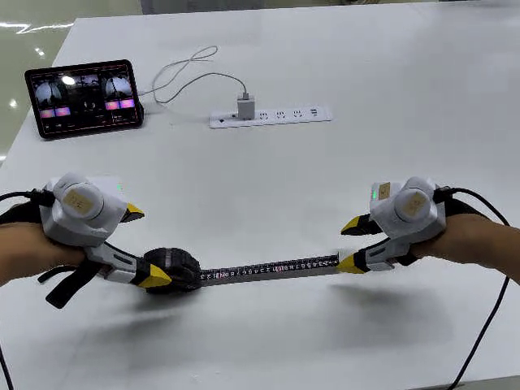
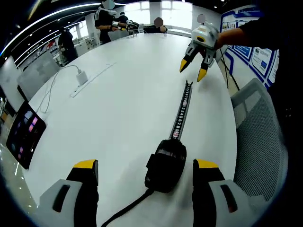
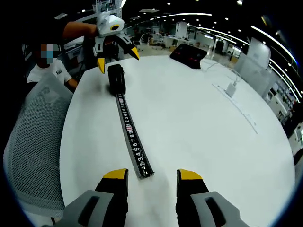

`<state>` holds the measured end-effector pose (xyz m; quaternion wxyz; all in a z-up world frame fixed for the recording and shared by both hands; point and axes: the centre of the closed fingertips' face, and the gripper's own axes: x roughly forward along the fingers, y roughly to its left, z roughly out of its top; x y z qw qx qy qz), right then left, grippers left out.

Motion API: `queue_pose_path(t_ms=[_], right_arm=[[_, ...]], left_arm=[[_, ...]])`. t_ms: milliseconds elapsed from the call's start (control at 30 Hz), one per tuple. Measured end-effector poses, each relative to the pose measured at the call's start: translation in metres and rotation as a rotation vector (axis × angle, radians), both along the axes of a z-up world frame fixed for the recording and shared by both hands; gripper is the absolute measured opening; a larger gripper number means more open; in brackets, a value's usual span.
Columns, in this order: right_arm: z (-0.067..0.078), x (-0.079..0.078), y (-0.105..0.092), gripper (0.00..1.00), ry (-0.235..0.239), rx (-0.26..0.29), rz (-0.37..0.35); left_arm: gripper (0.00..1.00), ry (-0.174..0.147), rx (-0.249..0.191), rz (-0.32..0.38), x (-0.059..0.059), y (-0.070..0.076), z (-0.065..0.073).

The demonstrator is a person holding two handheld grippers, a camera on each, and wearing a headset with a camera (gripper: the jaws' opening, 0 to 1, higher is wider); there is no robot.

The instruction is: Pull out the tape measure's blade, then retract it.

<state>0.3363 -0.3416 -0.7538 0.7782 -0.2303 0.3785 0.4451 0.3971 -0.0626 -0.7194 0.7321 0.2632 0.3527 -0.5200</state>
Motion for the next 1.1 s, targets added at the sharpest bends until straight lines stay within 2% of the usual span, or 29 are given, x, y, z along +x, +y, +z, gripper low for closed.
queue_pose_path(t_ms=[133,233,400,500,533,567,800,867,900,933,967,1100], right_arm=[[0.001,-0.007,-0.006,0.39,0.015,0.025,-0.043],[0.002,-0.012,-0.012,0.41,0.016,0.031,-0.069],[0.010,-0.016,-0.019,0.45,-0.010,0.056,-0.120],[0.012,-0.021,-0.023,0.48,-0.011,0.080,-0.157],[0.011,-0.022,-0.024,0.49,-0.014,0.080,-0.158],[0.011,-0.024,-0.025,0.51,-0.016,0.082,-0.163],[0.007,-0.039,-0.034,0.57,-0.015,0.095,-0.209],[0.007,-0.041,-0.036,0.60,-0.028,0.098,-0.222],[0.007,-0.042,-0.037,0.63,-0.037,0.099,-0.224],[0.007,-0.044,-0.038,0.66,-0.042,0.104,-0.234],[0.007,-0.045,-0.039,0.68,-0.042,0.106,-0.240],[0.011,-0.049,-0.046,0.73,-0.065,0.118,-0.275]], left_arm=[[0.80,-0.009,-0.019,0.024,-0.002,0.004,0.000],[0.82,0.005,-0.034,0.054,-0.005,0.008,-0.001],[0.87,0.022,-0.078,0.122,-0.011,0.014,-0.002],[0.97,-0.013,-0.101,0.199,-0.006,0.021,-0.003],[0.99,-0.001,-0.106,0.203,-0.008,0.021,-0.004],[0.99,0.016,-0.126,0.224,-0.010,0.022,-0.004],[0.99,0.007,-0.150,0.275,-0.017,0.032,-0.007],[0.99,0.004,-0.163,0.290,-0.019,0.034,-0.007],[0.99,0.009,-0.171,0.296,-0.020,0.035,-0.007],[0.99,0.024,-0.196,0.298,-0.025,0.033,-0.007],[0.99,0.026,-0.216,0.290,-0.027,0.031,-0.005],[0.99,-0.016,-0.226,0.294,-0.032,0.036,-0.003]])
